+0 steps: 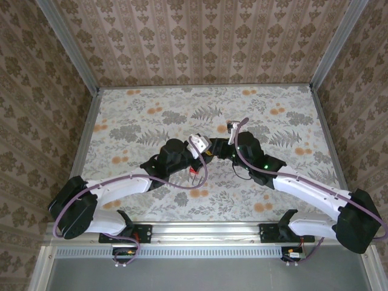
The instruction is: Unlock with the key
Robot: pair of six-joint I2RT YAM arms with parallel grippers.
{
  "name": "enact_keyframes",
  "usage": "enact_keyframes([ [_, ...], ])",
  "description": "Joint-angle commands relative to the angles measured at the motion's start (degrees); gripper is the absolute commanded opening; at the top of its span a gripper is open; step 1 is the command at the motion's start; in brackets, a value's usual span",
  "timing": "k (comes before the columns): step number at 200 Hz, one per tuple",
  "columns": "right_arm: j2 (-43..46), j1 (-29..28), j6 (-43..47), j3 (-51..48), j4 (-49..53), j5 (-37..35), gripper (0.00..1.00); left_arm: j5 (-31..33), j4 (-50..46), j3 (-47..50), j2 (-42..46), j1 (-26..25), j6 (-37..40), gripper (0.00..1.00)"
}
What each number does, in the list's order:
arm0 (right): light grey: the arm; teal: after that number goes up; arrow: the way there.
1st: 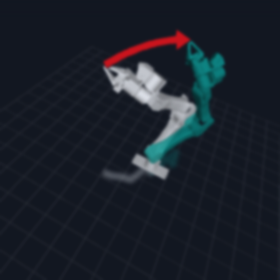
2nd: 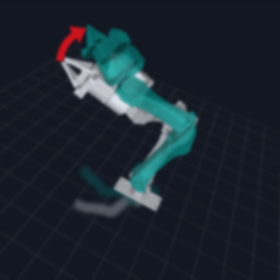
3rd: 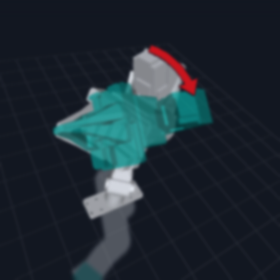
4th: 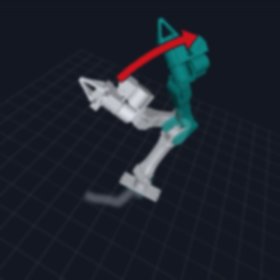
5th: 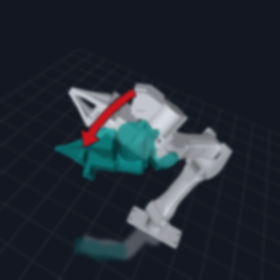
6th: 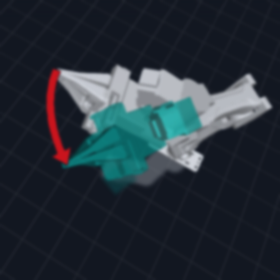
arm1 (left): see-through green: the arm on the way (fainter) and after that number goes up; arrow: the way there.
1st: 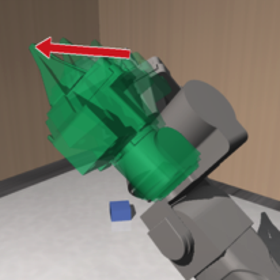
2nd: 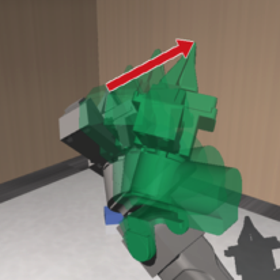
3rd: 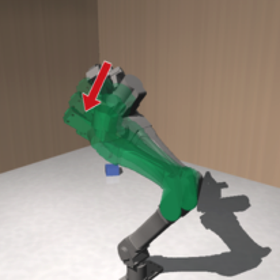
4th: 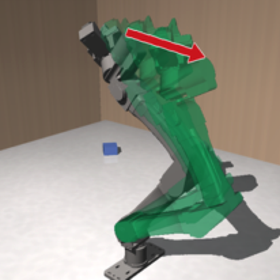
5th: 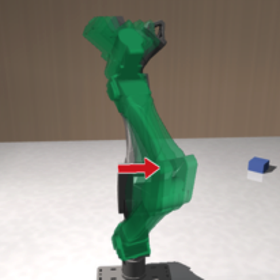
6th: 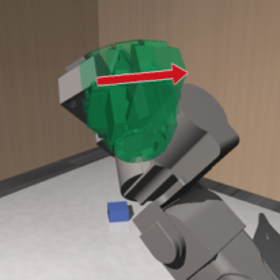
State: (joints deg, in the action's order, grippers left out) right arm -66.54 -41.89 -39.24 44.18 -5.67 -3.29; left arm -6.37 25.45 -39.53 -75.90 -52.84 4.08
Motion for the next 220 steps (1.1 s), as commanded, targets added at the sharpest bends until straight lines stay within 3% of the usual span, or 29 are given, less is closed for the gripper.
enact_keyframes([
  [1,1.64,-1.04,2.53,2.63,9.68,4.81,0.47,-1.45,10.94,-4.5,1.89,-0.33,0.01,0.2],
  [81,5.02,2.87,4.57,2.55,15.7,3.58,0.54,-1.28,10.5,-4.59,1.62,-0.21,0.11,0.19],
  [160,2.9,3.52,5.26,2.62,13.43,7.95,0.25,-3.26,10.24,-4.96,1.59,-0.28,-0.04,0.23],
  [200,5.11,3.9,5.85,1.55,12.88,6.59,0.22,-4.74,8.92,-4.68,2.24,-0.28,-0.03,0.4],
  [220,6.39,5.06,6.1,1.23,13.09,6.62,0.22,-5.98,7.14,-4.5,2.73,-0.26,0.05,0.59],
])
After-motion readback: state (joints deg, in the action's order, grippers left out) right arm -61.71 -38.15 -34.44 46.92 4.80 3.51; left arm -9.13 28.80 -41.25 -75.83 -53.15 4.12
